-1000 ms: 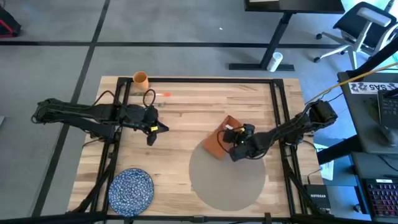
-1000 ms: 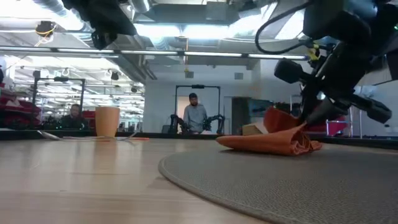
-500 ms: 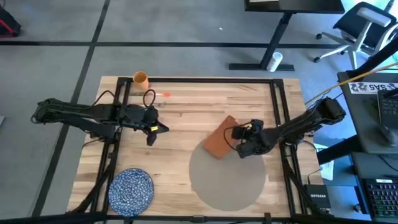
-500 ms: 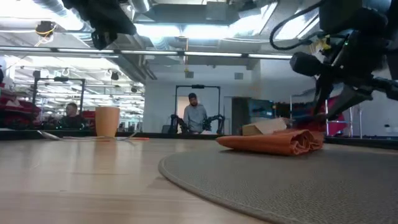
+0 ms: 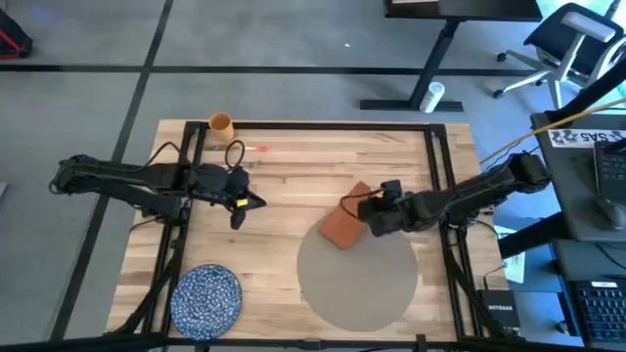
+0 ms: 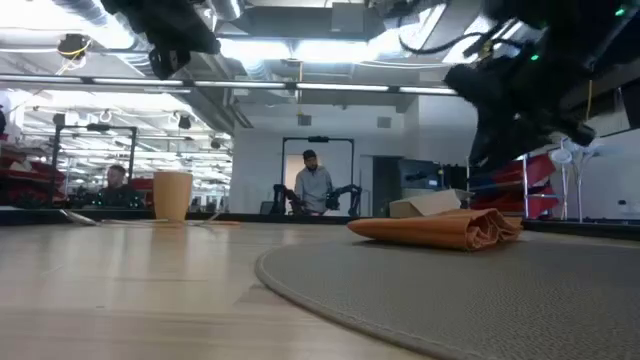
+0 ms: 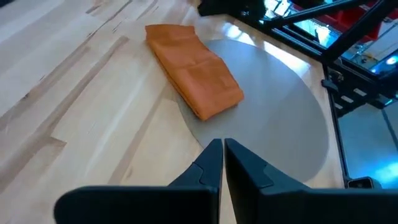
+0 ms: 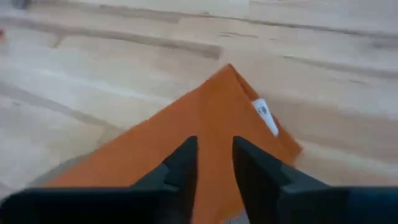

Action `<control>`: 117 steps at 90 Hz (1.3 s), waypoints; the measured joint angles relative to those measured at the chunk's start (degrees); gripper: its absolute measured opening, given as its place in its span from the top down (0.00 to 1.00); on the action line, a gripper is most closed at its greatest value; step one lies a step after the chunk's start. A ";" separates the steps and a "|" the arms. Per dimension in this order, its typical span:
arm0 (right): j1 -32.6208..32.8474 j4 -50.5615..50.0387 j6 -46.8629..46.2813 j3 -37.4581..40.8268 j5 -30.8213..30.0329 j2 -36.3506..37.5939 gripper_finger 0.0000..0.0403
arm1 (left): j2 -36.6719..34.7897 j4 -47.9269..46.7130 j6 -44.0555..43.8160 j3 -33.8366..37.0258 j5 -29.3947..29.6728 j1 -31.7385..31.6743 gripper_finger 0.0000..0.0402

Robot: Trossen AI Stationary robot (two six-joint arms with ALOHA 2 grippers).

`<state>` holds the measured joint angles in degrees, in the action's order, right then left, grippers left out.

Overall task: Set table place
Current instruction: Fold the orange napkin, then move the orange napkin to the middle left of the table

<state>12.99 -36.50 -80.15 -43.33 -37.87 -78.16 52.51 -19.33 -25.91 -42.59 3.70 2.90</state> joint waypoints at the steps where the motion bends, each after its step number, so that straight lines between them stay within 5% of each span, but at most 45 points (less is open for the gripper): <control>1: -0.34 0.55 0.77 0.00 0.00 -0.14 0.87 | 0.16 0.28 0.06 0.00 -0.07 0.08 1.00; 11: -3.94 3.97 8.94 0.00 1.98 -1.66 0.98 | 2.40 3.44 0.37 0.00 -0.32 1.02 1.00; 66: -18.07 4.30 24.95 0.00 7.48 -11.62 1.00 | 8.50 9.34 -1.17 0.00 0.35 4.37 1.00; 117: -25.66 18.08 32.26 0.00 7.49 -18.02 1.00 | 8.50 9.14 -2.40 0.00 0.35 4.37 1.00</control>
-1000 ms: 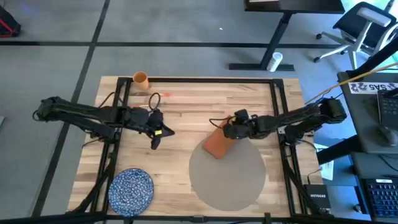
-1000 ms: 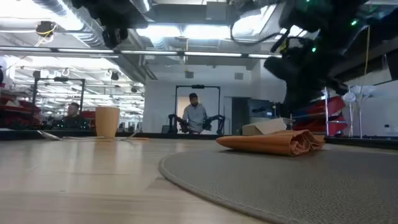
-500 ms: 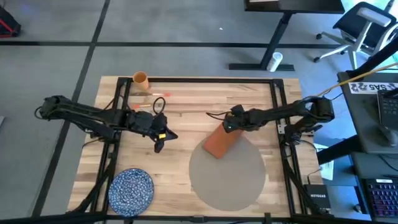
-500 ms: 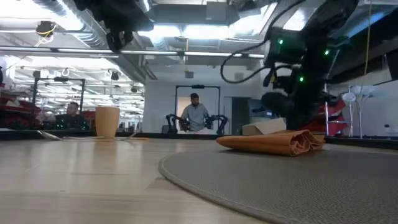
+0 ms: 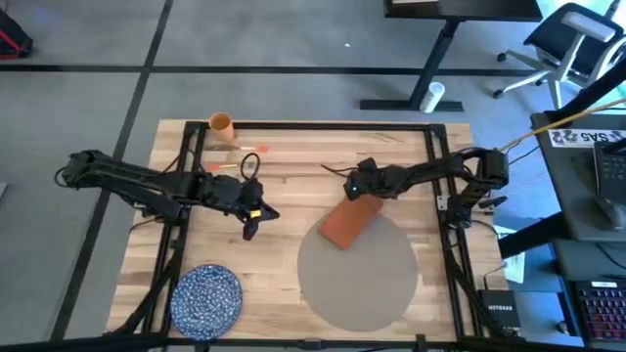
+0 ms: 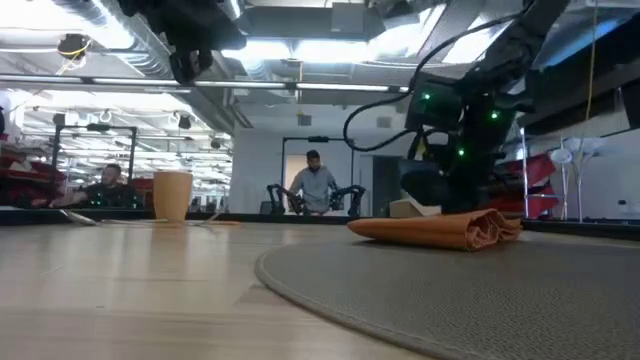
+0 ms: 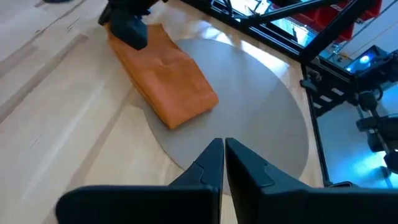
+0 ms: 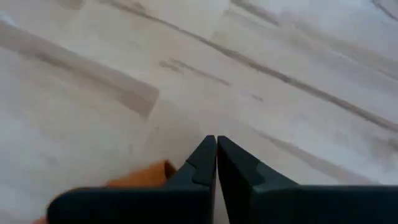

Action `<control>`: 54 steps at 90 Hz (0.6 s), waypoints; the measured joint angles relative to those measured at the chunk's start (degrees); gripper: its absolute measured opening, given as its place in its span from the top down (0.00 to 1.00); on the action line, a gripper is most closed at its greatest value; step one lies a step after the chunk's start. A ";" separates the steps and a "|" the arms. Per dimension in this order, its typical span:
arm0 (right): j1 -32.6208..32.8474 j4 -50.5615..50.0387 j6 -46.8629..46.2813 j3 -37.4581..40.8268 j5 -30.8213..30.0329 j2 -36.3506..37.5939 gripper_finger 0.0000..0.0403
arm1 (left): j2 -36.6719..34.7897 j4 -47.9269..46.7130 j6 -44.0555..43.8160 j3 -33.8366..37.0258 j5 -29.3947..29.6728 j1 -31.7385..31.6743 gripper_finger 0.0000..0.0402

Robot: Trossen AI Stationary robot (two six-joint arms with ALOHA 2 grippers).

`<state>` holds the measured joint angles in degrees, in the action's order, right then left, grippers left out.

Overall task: Set table place
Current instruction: Move the orange napkin to the middle left of the table

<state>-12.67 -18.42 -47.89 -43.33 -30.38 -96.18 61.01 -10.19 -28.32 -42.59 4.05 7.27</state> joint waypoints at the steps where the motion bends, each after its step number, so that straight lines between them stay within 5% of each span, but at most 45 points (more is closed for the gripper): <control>1: -0.09 0.16 0.29 0.00 0.03 0.09 1.00 | 0.00 -0.01 0.00 0.00 0.00 0.00 1.00; 23: -0.50 -2.33 6.12 -2.08 5.77 6.24 1.00 | 0.00 -0.03 -0.02 0.00 0.00 0.00 1.00; 54: 0.54 -7.74 11.88 -3.48 25.77 8.71 1.00 | 0.00 -0.37 -0.02 0.00 -0.01 0.00 1.00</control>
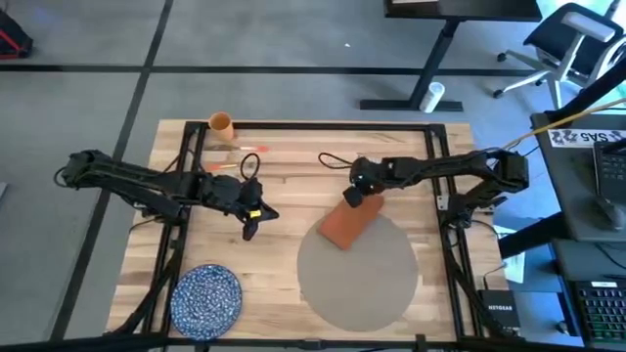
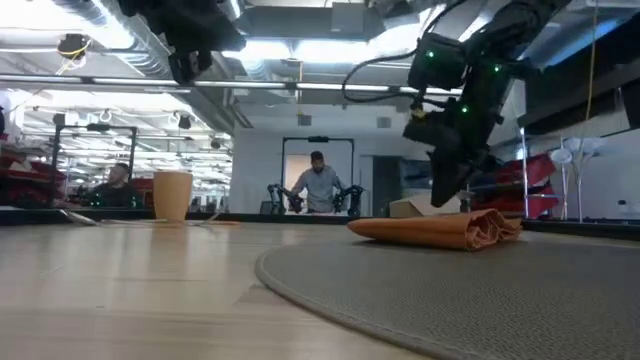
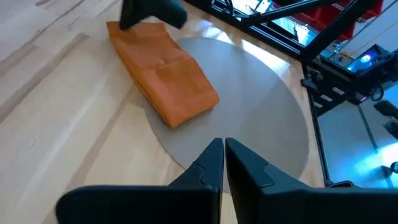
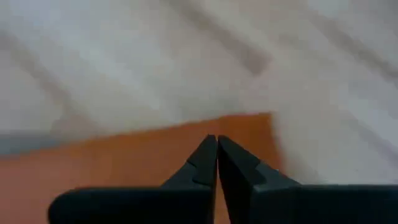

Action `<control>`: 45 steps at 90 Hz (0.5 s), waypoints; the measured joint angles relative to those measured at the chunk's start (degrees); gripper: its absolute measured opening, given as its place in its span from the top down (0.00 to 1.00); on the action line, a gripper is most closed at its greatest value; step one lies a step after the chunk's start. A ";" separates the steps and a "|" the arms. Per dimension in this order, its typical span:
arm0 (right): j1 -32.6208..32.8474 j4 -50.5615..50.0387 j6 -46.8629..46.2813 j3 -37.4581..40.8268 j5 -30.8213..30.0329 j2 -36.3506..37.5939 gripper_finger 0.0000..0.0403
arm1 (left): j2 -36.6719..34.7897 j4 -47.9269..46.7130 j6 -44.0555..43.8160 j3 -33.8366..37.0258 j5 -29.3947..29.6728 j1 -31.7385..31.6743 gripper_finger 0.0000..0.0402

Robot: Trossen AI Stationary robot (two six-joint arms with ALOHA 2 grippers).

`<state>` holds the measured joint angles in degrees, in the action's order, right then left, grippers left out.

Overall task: Set table place
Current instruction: Move the orange napkin to the middle left of the table

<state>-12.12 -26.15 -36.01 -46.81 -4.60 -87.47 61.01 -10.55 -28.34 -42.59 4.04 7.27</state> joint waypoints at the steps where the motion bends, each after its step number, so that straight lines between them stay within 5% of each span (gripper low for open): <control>1: 0.13 -0.10 0.03 0.01 0.00 -0.01 1.00 | 0.00 -0.02 0.00 0.00 -0.01 0.00 1.00; 45: 0.09 -3.70 4.71 0.16 0.73 -4.36 1.00 | -0.01 -0.92 -1.31 0.00 0.00 -0.09 1.00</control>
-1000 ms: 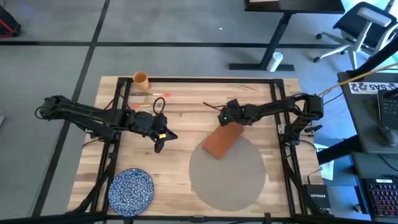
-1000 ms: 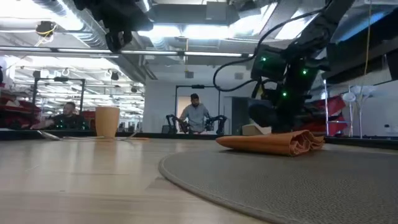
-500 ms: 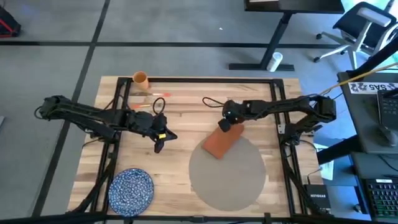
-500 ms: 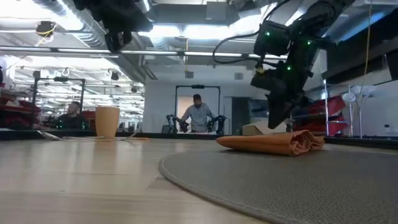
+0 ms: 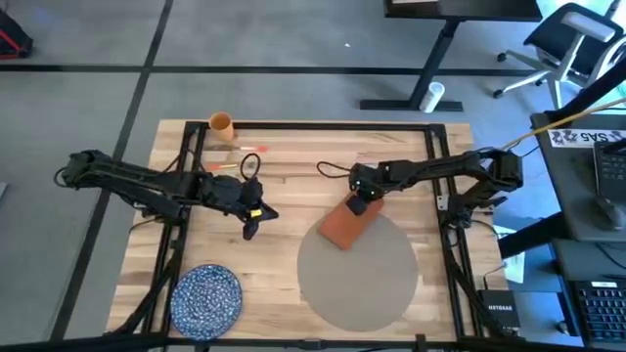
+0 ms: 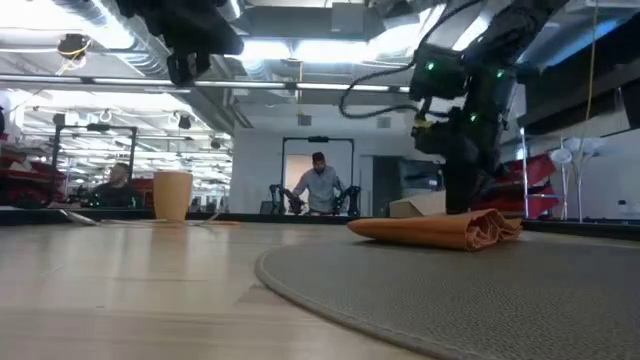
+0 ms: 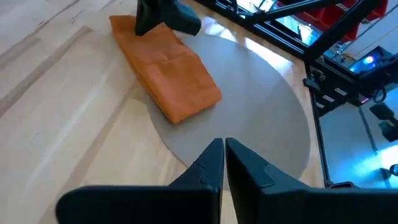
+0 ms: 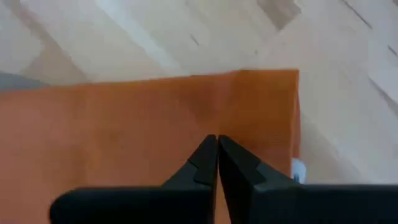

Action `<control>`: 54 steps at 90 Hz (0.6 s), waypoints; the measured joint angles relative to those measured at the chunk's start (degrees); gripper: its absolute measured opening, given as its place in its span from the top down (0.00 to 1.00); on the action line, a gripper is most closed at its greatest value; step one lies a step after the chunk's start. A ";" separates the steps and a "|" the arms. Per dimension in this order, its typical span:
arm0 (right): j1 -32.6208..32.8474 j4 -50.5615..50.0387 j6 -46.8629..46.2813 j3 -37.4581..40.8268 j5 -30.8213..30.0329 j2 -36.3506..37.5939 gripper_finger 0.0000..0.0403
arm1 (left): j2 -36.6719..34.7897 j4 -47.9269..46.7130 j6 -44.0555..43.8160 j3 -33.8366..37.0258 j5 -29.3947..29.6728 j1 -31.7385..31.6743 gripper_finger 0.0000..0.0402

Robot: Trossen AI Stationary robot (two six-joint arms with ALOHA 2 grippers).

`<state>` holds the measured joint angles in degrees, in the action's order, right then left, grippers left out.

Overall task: Set table place
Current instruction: Move the orange napkin to the middle left of the table

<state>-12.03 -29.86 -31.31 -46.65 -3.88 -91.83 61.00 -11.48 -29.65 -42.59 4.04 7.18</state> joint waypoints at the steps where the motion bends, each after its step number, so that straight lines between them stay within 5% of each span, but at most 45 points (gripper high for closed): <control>1: 0.00 0.22 0.03 0.00 0.01 -0.25 1.00 | -0.01 0.02 -0.03 0.00 0.01 0.00 1.00; 54: 0.00 9.65 0.23 -0.33 -1.58 -4.07 1.00 | -0.01 0.01 -1.40 0.00 0.01 0.00 1.00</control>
<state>-12.03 -20.20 -31.07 -46.98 -5.46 -95.90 60.99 -11.46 -31.05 -42.59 4.05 7.18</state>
